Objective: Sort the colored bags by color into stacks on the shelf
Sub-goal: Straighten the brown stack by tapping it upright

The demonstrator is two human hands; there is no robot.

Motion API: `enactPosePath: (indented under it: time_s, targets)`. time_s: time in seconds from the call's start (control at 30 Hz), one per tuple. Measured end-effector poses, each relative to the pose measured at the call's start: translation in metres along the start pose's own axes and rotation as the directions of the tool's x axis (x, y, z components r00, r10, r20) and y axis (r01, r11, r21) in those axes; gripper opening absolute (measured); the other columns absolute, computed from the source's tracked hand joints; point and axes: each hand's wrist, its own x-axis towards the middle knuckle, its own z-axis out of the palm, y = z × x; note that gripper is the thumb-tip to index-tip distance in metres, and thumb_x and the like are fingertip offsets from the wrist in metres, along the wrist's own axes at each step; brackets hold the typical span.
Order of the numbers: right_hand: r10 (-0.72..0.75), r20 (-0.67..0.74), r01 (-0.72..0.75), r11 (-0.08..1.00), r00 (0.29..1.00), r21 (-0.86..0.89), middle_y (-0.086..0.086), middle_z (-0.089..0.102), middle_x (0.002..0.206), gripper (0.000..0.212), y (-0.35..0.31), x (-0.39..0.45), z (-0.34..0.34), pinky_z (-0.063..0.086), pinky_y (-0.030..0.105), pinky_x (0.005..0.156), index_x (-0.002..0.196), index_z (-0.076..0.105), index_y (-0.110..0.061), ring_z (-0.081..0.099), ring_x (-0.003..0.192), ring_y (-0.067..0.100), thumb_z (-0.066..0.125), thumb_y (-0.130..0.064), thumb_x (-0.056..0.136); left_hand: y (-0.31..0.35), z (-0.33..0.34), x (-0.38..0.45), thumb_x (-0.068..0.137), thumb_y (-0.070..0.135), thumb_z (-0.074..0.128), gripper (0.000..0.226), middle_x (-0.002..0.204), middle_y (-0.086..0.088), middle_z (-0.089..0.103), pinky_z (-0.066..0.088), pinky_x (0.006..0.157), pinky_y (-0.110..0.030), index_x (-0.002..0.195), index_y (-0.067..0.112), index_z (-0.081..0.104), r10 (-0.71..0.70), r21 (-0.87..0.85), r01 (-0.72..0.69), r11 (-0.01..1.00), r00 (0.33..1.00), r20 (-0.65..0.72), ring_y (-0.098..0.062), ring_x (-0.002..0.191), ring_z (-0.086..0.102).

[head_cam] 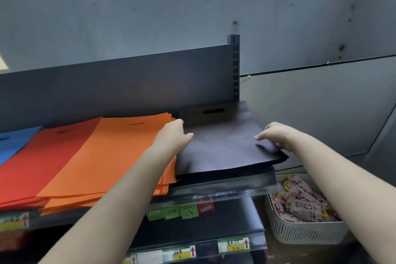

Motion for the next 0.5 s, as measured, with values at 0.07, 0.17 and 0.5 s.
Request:
enactPosePath:
  time_s: [0.07, 0.17, 0.5]
  targets:
    - [-0.032, -0.046, 0.03, 0.999, 0.998, -0.033, 0.009, 0.045, 0.08, 0.029, -0.003, 0.001, 0.005, 0.029, 0.026, 0.054, 0.101, 0.05, -0.004, 0.042, 0.067, 0.022, 0.065, -0.024, 0.087, 0.009, 0.011, -0.001, 0.095, 0.034, 0.05, 0.046, 0.131, -0.011, 0.054, 0.044, 0.096, -0.037, 0.131, 0.006, 0.046, 0.042, 0.038, -0.043, 0.998, 0.999, 0.028, -0.028, 0.119, 0.051]
    - [-0.071, -0.127, 0.065, 0.997, 0.989, -0.046, 0.013, 0.051, 0.095, 0.024, -0.007, 0.005, 0.013, 0.033, 0.027, 0.066, 0.099, 0.055, -0.001, 0.047, 0.086, 0.025, 0.066, -0.017, 0.086, 0.019, 0.036, -0.001, 0.097, 0.039, 0.044, 0.05, 0.139, -0.011, 0.047, 0.04, 0.101, -0.039, 0.135, 0.008, 0.042, 0.102, 0.102, -0.11, 0.989, 0.992, 0.078, -0.028, 0.128, 0.043]
    - [-0.374, -0.179, 0.222, 0.803, 0.91, -0.553, 0.019, 0.025, 0.149, 0.054, -0.024, -0.017, 0.039, 0.028, 0.042, 0.107, 0.138, 0.032, -0.009, 0.025, 0.137, 0.035, 0.053, -0.029, 0.092, 0.022, 0.069, -0.009, 0.099, 0.042, 0.036, 0.045, 0.135, -0.009, 0.05, 0.035, 0.1, -0.037, 0.128, 0.01, 0.049, 0.138, 0.21, -0.154, 0.966, 0.987, 0.089, -0.027, 0.127, 0.042]
